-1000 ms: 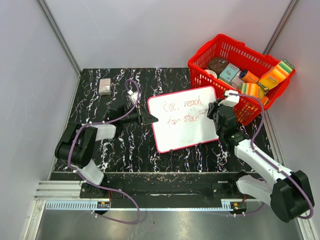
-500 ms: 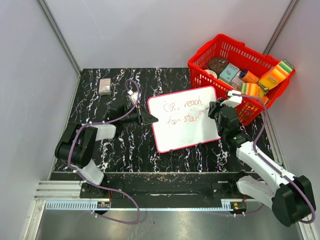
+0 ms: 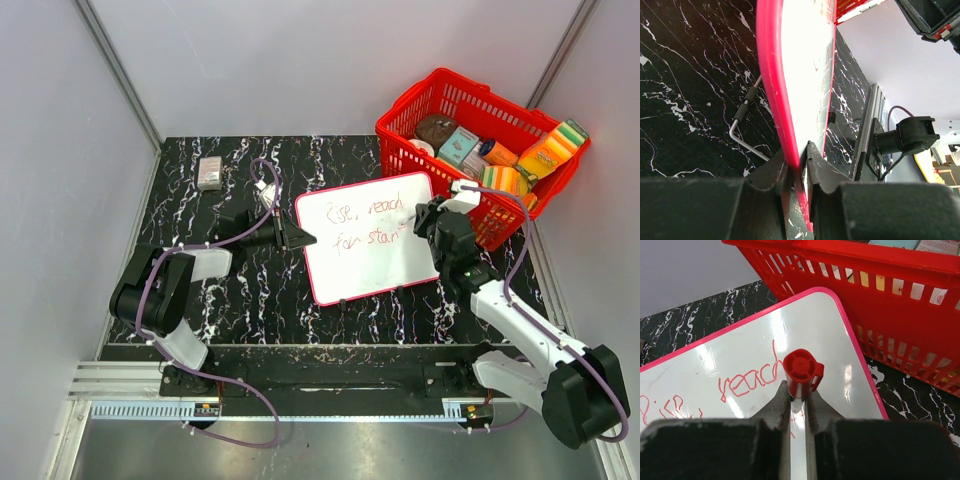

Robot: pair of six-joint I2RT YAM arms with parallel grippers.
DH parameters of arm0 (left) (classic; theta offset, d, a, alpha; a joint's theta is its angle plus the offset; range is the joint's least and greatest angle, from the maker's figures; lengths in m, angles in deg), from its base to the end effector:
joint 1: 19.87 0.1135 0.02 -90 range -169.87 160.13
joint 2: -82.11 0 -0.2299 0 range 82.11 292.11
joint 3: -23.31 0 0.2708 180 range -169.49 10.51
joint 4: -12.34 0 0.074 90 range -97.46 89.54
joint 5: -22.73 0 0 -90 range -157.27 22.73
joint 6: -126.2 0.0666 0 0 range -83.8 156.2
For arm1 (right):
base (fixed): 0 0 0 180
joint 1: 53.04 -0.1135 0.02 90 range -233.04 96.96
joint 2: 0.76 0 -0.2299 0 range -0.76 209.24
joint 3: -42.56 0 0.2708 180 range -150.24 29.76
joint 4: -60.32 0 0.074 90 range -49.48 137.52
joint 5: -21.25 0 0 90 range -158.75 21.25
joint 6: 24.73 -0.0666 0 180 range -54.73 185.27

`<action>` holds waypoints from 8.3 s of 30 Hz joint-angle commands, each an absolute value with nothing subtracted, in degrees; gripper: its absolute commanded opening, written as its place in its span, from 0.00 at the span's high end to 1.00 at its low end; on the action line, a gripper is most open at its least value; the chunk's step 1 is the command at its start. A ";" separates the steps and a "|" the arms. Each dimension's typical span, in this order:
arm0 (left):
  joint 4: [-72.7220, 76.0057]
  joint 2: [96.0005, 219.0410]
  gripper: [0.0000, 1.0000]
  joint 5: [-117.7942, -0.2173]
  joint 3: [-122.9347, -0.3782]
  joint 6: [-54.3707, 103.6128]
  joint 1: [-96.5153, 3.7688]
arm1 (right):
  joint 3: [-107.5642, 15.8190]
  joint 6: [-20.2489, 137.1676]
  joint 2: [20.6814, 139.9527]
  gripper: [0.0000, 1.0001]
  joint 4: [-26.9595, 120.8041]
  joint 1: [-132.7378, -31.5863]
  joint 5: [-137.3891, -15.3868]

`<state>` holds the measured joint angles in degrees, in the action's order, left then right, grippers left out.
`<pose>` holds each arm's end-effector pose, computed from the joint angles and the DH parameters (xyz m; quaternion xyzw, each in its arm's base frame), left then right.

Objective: Write a sentence on the whiteboard
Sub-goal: Put down the whiteboard on the whiteboard stand.

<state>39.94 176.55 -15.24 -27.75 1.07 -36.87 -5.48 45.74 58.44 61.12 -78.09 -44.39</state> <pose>0.3148 -0.1512 0.1254 0.1484 0.7494 -0.5524 0.3334 0.2838 0.1023 0.2343 0.0988 0.7564 0.0875 0.6407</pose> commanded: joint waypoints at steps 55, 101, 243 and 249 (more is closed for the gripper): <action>40.76 174.84 1.00 -16.38 -28.86 6.05 -37.98 | -9.97 46.11 59.35 1.00 62.72 -77.47 -42.29; 40.58 174.75 1.00 -16.47 -28.86 6.14 -37.98 | -2.15 42.16 58.12 1.00 59.12 -76.59 -45.81; 40.41 174.75 1.00 -16.73 -28.86 6.32 -38.07 | -4.34 39.70 41.53 1.00 49.46 -75.09 -46.69; 39.44 174.66 1.00 -17.26 -28.95 6.58 -38.07 | -4.69 38.91 37.82 1.00 45.32 -75.01 -47.56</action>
